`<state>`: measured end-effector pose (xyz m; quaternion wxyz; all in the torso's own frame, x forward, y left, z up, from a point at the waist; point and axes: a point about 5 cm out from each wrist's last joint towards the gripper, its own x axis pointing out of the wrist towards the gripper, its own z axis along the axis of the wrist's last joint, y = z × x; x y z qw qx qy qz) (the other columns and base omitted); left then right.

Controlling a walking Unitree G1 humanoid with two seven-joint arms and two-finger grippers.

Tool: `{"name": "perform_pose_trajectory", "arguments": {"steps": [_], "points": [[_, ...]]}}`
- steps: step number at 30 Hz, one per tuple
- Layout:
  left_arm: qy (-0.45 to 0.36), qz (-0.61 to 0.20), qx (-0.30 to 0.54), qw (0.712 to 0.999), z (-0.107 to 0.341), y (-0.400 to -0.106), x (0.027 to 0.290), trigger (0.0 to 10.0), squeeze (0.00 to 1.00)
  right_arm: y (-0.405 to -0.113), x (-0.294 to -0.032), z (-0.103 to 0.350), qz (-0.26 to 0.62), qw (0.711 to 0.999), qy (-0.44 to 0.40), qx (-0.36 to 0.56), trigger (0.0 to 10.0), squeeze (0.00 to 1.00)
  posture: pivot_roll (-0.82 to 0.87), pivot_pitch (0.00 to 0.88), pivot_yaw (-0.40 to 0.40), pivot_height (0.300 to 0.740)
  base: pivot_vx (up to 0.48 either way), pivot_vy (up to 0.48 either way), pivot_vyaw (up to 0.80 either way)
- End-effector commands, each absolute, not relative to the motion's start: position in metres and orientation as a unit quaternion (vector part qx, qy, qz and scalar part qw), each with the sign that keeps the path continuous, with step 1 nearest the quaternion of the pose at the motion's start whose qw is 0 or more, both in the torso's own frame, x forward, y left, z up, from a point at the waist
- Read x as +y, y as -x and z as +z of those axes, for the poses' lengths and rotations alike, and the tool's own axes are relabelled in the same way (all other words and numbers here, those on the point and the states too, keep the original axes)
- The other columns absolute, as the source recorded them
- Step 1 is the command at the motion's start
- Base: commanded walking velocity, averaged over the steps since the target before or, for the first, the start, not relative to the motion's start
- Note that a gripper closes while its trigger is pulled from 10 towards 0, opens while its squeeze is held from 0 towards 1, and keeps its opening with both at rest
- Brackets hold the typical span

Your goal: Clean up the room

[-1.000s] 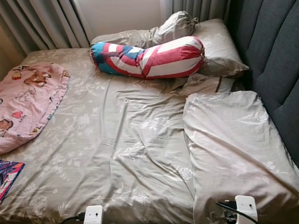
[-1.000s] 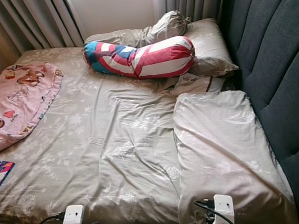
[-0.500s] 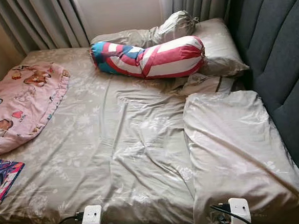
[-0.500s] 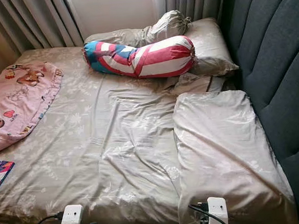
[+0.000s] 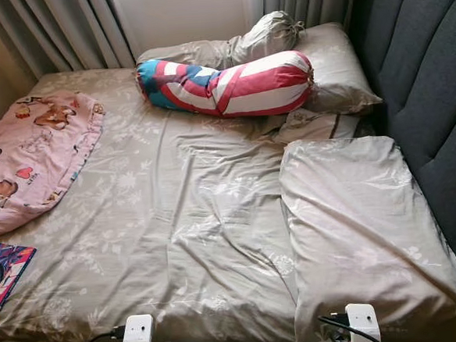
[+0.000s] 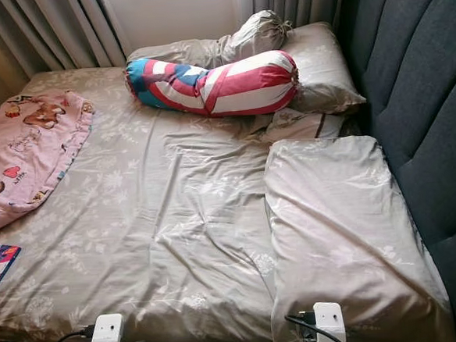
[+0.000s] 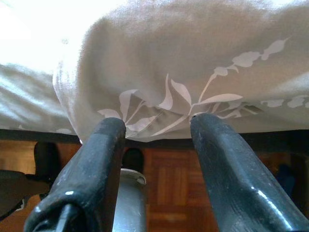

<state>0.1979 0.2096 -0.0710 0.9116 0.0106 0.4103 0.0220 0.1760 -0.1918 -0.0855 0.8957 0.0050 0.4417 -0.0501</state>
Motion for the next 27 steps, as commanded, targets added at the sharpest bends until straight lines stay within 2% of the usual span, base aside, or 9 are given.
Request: {"name": "perform_pose_trajectory", "arguments": {"steps": [1, 3, 14, 22, 27], "points": [[-0.013, 0.029, 0.434, 0.9, -0.077, -0.184, 0.215, 10.0, 0.0, -0.173, -0.189, -0.087, -0.045, 0.893, -0.006, 0.448, 10.0, 0.0, 0.07, 0.084, 0.036, 0.74, 0.0, 0.0, 0.8], [-0.013, 0.03, 0.435, 0.9, -0.078, -0.183, 0.216, 10.0, 0.0, -0.172, -0.188, -0.088, -0.046, 0.892, -0.008, 0.45, 10.0, 0.0, 0.07, 0.084, 0.036, 0.74, 0.0, 0.0, 0.8], [-0.014, 0.034, 0.443, 0.896, -0.08, -0.175, 0.223, 10.0, 0.0, -0.171, -0.188, -0.088, -0.054, 0.891, -0.02, 0.45, 10.0, 0.0, 0.07, 0.087, 0.035, 0.74, 0.0, 0.285, 0.0], [-0.014, 0.033, 0.441, 0.897, -0.079, -0.177, 0.223, 10.0, 0.0, -0.171, -0.187, -0.089, -0.05, 0.89, -0.018, 0.453, 10.0, 0.0, 0.07, 0.087, 0.035, 0.74, 0.0, -0.047, 0.0], [-0.014, 0.032, 0.44, 0.897, -0.079, -0.177, 0.222, 10.0, 0.0, -0.171, -0.187, -0.089, -0.05, 0.89, -0.017, 0.454, 10.0, 0.0, 0.07, 0.086, 0.035, 0.74, 0.0, 0.191, 0.0]]}}
